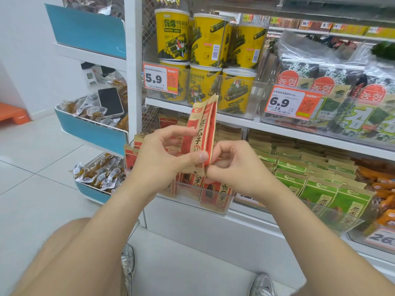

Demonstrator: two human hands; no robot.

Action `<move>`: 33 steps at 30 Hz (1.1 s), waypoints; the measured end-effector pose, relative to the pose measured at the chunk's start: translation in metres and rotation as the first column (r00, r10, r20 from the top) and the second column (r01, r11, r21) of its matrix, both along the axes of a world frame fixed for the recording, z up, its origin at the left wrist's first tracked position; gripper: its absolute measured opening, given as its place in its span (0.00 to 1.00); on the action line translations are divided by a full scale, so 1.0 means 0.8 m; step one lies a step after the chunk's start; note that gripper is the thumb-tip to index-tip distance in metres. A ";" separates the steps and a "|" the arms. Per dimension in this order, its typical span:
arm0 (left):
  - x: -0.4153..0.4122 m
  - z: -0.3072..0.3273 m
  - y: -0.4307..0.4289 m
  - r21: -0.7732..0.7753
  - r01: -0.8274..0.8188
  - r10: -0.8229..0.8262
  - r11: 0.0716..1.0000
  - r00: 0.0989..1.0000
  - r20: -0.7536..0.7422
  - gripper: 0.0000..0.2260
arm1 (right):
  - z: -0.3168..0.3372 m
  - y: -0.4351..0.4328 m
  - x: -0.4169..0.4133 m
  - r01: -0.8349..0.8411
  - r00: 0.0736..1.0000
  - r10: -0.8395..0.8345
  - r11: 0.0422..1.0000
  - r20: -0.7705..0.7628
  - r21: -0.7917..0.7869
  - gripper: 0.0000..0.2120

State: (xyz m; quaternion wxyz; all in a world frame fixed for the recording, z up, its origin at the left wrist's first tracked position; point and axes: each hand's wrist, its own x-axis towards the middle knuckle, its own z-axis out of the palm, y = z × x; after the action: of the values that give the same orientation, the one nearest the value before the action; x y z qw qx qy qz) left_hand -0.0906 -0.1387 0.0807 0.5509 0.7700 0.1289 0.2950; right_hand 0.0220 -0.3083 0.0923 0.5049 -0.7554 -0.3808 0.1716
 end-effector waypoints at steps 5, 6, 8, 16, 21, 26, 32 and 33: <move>-0.001 -0.001 0.007 -0.169 0.084 -0.095 0.982 0.994 -0.055 0.51 | -0.001 0.003 -0.001 -0.045 0.998 0.046 0.999 -0.048 0.019 0.05; 0.000 -0.001 0.005 -0.154 0.097 -0.103 0.983 0.994 -0.035 0.49 | -0.001 0.003 -0.001 -0.043 0.997 0.043 0.999 -0.062 0.008 0.03; 0.002 -0.001 0.000 -0.086 0.071 -0.073 0.994 0.997 -0.012 0.41 | -0.001 0.004 -0.002 -0.013 0.997 0.012 1.000 -0.074 -0.005 0.05; 0.008 -0.012 -0.006 0.082 0.130 -0.119 0.988 0.984 -0.131 0.24 | -0.004 0.011 0.008 0.189 0.982 -0.185 0.950 -0.040 0.249 0.08; 0.015 -0.020 -0.001 0.234 -0.118 0.138 0.965 0.988 -0.068 0.25 | -0.015 0.014 0.013 0.156 0.986 -0.163 0.979 0.046 0.130 0.07; 0.014 -0.021 -0.008 0.322 -0.143 0.148 0.936 0.989 0.009 0.22 | -0.023 0.018 0.011 0.119 0.981 -0.133 0.988 0.142 0.103 0.07; 0.010 -0.016 -0.012 0.290 -0.172 0.172 0.941 0.985 0.025 0.16 | -0.022 0.014 0.004 0.134 0.908 -0.195 0.974 0.370 0.183 0.16; 0.010 -0.016 -0.012 0.284 -0.167 0.166 0.944 0.986 0.029 0.14 | -0.022 0.014 0.003 0.140 0.892 -0.212 0.969 0.399 0.201 0.16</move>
State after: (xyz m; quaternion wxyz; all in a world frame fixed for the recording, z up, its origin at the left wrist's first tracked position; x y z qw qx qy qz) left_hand -0.0828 -0.1486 0.0680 0.4076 0.8270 0.1483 0.3576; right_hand 0.0246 -0.2973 0.0751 0.4868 -0.7609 -0.4227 -0.0727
